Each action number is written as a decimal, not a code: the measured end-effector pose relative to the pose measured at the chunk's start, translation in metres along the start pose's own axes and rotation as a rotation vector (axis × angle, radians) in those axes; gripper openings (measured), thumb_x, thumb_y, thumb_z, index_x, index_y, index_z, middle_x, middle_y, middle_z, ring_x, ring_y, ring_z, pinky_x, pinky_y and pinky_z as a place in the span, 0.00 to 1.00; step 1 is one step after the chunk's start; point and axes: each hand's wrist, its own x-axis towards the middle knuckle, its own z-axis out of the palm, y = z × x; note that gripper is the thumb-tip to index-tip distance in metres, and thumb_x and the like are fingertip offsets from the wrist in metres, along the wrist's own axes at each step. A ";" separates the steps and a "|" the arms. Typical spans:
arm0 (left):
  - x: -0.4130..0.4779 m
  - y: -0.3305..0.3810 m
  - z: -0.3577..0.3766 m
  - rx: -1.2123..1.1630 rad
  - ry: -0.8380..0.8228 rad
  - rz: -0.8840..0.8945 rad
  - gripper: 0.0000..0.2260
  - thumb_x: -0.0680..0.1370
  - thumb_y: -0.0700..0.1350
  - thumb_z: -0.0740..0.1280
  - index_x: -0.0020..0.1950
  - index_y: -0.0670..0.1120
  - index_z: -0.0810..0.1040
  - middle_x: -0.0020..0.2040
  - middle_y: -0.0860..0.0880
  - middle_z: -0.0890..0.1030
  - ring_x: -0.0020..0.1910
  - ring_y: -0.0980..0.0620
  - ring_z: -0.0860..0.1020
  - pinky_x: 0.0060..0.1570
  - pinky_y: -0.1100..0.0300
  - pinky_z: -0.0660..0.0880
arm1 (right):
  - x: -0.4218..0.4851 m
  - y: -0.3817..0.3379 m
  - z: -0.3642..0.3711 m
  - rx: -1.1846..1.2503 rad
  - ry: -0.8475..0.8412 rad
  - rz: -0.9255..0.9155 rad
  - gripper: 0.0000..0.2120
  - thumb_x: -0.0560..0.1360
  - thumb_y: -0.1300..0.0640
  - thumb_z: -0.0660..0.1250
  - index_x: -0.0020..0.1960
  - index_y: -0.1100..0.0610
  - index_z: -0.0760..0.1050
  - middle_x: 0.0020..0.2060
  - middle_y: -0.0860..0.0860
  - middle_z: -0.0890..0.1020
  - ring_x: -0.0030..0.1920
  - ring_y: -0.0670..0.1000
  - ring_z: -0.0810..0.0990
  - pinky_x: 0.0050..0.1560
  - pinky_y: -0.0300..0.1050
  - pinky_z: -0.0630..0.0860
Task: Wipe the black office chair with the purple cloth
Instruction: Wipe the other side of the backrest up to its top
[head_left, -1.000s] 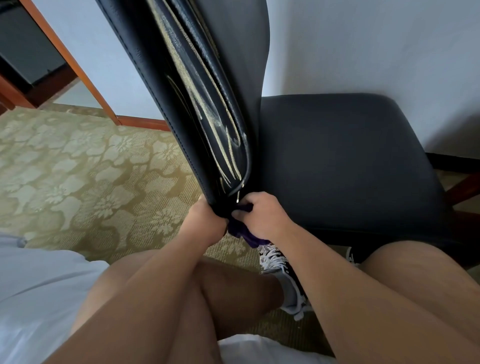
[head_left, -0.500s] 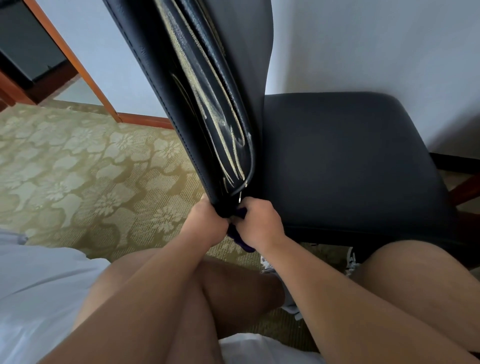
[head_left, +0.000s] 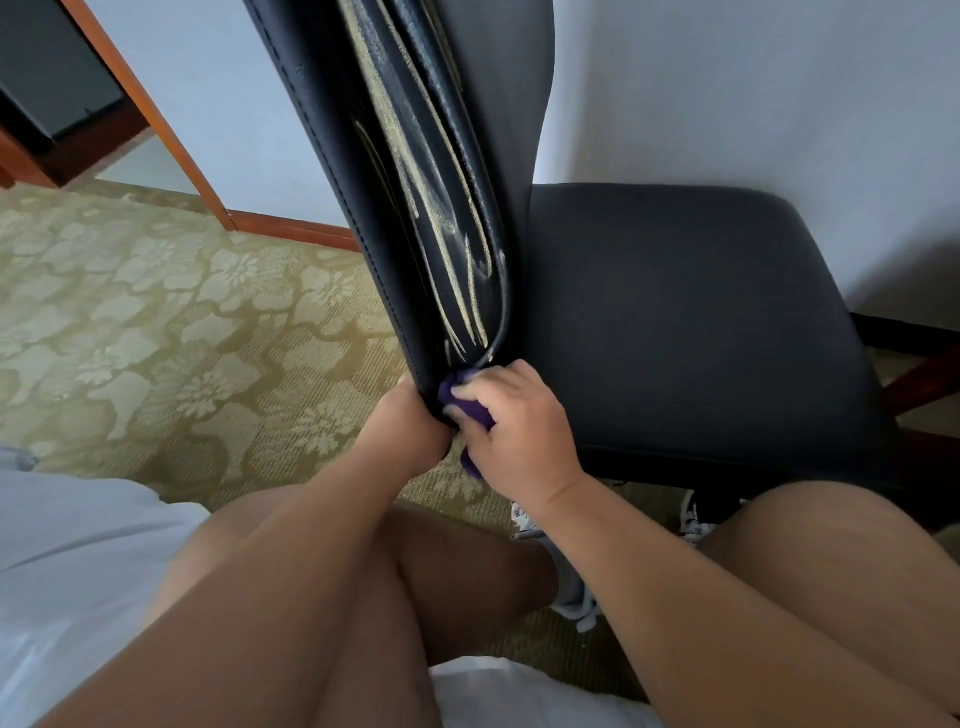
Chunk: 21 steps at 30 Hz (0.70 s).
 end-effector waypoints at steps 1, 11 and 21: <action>0.000 0.000 0.001 -0.023 0.002 -0.022 0.12 0.75 0.37 0.68 0.58 0.44 0.74 0.42 0.50 0.77 0.39 0.49 0.75 0.36 0.60 0.70 | -0.005 0.004 0.006 -0.014 -0.027 0.041 0.06 0.71 0.59 0.75 0.47 0.58 0.83 0.42 0.50 0.84 0.44 0.55 0.77 0.43 0.52 0.79; 0.000 0.000 0.000 -0.057 -0.009 -0.070 0.15 0.75 0.38 0.70 0.61 0.43 0.75 0.43 0.50 0.77 0.40 0.49 0.77 0.32 0.60 0.69 | -0.006 0.017 0.012 -0.151 -0.385 0.266 0.10 0.75 0.54 0.71 0.56 0.50 0.84 0.49 0.44 0.84 0.51 0.50 0.74 0.49 0.50 0.77; -0.002 0.004 -0.001 0.016 0.012 -0.035 0.15 0.77 0.41 0.69 0.63 0.43 0.76 0.46 0.49 0.77 0.38 0.51 0.73 0.33 0.61 0.66 | -0.004 0.007 0.009 0.192 0.038 0.339 0.08 0.74 0.59 0.74 0.52 0.52 0.83 0.44 0.34 0.73 0.49 0.48 0.77 0.53 0.39 0.75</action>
